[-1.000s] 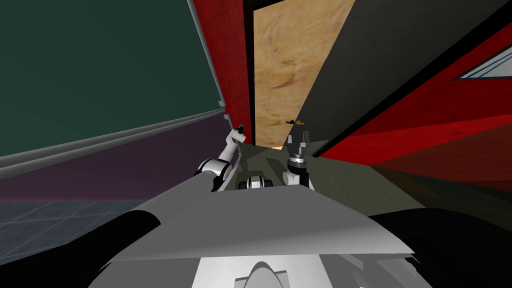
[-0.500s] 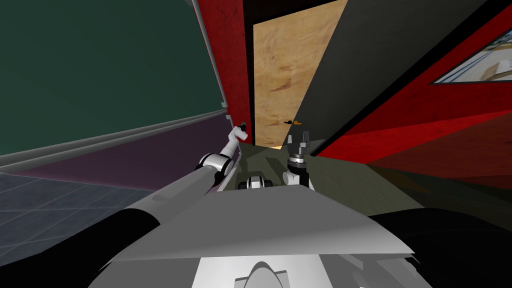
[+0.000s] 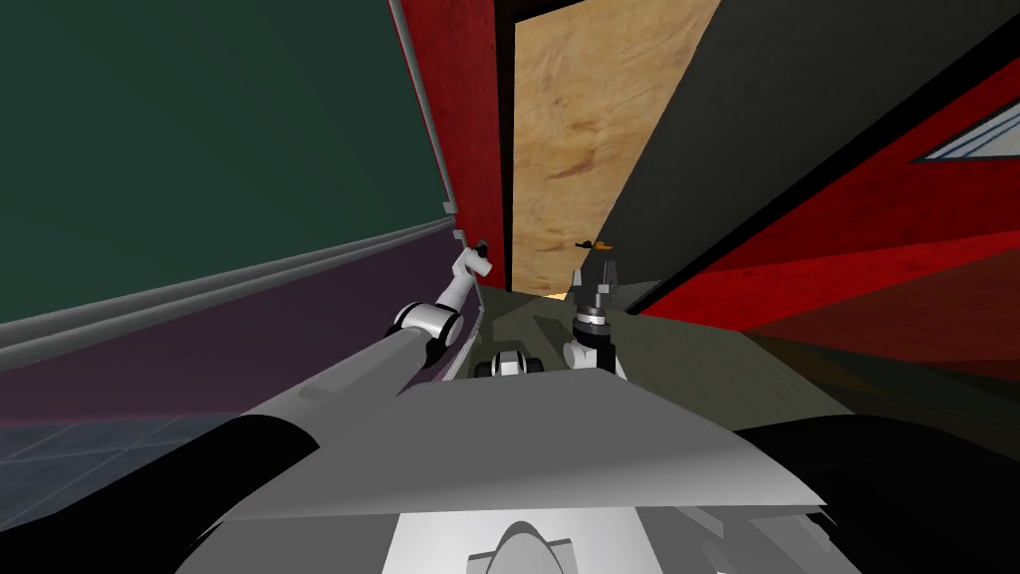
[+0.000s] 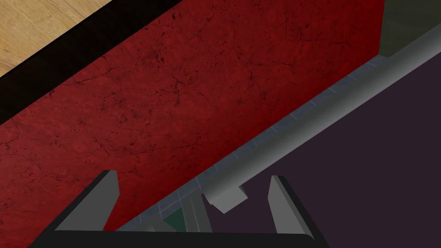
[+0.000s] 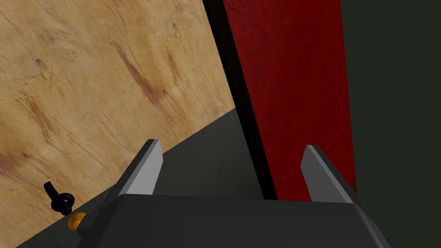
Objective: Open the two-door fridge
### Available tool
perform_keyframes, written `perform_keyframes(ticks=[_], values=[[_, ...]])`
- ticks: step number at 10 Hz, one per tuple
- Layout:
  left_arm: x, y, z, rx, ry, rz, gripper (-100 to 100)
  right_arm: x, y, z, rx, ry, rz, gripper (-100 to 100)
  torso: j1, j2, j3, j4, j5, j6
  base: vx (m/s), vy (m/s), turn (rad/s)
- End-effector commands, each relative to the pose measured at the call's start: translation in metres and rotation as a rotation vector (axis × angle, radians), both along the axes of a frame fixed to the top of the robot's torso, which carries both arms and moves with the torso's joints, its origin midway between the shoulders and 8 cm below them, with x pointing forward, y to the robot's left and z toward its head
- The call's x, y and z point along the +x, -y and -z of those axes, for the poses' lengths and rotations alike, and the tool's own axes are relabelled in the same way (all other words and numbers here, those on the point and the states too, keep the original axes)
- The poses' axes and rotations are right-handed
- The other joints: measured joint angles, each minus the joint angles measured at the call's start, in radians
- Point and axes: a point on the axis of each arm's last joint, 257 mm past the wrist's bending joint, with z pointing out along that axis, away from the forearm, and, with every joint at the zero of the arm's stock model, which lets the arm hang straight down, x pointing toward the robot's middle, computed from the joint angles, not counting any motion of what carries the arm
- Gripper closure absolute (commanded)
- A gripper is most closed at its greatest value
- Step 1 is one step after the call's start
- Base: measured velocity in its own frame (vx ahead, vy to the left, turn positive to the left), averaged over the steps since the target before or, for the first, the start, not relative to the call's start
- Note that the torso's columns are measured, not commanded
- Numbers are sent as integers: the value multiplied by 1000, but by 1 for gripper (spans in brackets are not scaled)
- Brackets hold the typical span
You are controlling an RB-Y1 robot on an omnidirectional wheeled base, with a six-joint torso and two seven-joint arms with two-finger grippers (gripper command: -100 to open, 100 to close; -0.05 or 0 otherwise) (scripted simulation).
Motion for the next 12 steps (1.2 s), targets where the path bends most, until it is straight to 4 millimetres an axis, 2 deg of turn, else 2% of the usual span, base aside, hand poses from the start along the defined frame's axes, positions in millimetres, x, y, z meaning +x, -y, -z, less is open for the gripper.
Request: perform_keyframes(ticks=[1, 8, 10, 11, 12], values=[[2, -5, -8, -9, -4, -14, -100, 0, 0, 0, 0, 0, 0, 0, -2, 3, 2, 1, -1, 0, 163, 149, -1], [6, -28, -31, -29, -7, -65, -100, 0, 0, 0, 0, 0, 0, 0, 0, 0, 0, 0, 0, 0, 186, 148, 0], [7, -26, -30, -28, -6, -62, -100, 0, 0, 0, 0, 0, 0, 0, -3, 6, 4, 2, -1, 0, 51, 39, 0], [7, -26, -31, -28, -5, -61, 100, 0, 0, 0, 0, 0, 0, 0, -4, 7, 5, 2, -1, 0, 11, 5, -6], [7, -41, -34, -27, 12, -58, 100, 0, 0, 0, 1, 0, 0, 0, -1, 5, 3, 1, 0, -1, -91, -62, -231]])
